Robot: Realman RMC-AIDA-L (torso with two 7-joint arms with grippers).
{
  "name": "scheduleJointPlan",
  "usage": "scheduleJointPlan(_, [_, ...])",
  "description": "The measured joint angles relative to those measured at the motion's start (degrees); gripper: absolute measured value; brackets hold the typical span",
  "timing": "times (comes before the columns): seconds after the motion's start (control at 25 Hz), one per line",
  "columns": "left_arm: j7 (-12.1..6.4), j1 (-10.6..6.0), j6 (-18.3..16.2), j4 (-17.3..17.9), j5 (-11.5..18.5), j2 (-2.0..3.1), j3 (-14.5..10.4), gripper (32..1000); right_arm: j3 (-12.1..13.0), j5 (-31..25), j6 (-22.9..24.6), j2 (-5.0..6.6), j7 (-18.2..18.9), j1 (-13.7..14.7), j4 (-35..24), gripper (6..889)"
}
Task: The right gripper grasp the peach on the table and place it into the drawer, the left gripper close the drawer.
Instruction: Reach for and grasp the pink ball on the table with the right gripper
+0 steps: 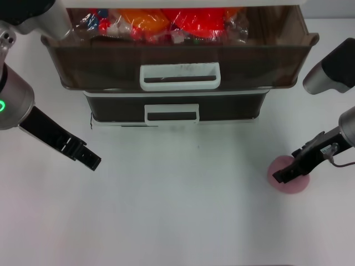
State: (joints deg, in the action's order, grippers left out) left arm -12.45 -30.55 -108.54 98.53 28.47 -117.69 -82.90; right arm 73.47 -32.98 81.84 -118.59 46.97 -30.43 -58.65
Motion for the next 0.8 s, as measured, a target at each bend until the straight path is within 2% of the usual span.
scheduleJointPlan(0.24, [-0.04,-0.03,0.1,0.0,0.0,0.00,0.0,841,0.6,0.2,-1.8,0.12,-0.2,-0.5,2.7,819])
scheduleJointPlan(0.4, [-0.07,-0.04,0.2,0.0,0.0,0.00,0.0,842,1.7,0.3,-2.4,0.19,-0.7,-0.6,2.9,819])
scheduleJointPlan(0.56, [-0.15,0.08,0.3,0.0,0.0,0.00,0.0,842,1.6,0.3,-2.5,0.20,-1.2,-0.6,2.9,819])
scheduleJointPlan(0.76, [-0.23,0.46,0.7,0.0,0.0,0.00,0.0,842,1.4,0.3,-2.5,0.28,-1.2,-0.6,2.9,643])
scheduleJointPlan(0.8, [-0.23,0.50,0.7,0.0,0.0,0.01,0.0,842,1.5,0.3,-2.5,0.29,-1.2,-0.6,2.9,562])
